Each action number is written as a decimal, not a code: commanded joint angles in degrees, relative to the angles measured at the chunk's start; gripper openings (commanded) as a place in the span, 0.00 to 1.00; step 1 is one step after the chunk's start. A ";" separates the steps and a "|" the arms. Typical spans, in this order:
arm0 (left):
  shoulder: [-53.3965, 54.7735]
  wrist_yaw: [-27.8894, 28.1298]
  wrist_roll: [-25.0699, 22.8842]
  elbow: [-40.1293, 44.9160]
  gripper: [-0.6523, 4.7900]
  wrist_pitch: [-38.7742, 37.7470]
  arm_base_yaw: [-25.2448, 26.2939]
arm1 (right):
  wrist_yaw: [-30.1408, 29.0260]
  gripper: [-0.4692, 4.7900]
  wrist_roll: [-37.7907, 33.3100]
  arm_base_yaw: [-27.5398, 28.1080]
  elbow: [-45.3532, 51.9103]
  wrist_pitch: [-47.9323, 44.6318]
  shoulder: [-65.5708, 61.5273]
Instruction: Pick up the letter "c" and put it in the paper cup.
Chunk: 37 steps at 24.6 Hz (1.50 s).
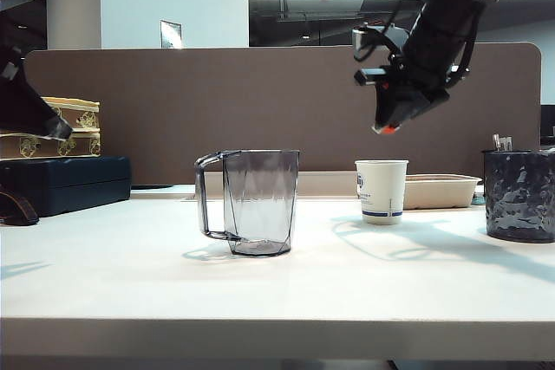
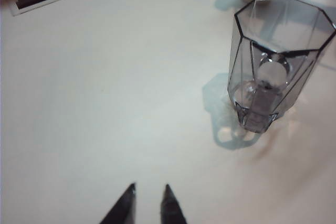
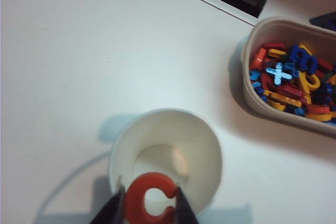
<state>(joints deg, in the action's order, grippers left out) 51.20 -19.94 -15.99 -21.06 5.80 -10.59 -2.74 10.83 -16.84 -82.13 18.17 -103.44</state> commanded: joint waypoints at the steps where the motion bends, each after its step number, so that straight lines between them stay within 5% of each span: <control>1: -0.11 -0.22 -0.11 -0.07 0.23 1.18 -0.02 | 0.28 0.27 0.13 0.92 -0.24 -1.68 -1.16; 37: -0.09 0.77 -1.57 -0.07 0.23 1.16 -0.02 | -3.54 0.43 -1.88 1.20 -0.81 -6.45 -7.85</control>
<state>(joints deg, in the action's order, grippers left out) 51.20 -19.27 -17.19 -21.06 6.46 -10.59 -6.07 9.43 -15.64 -82.74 12.51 -111.11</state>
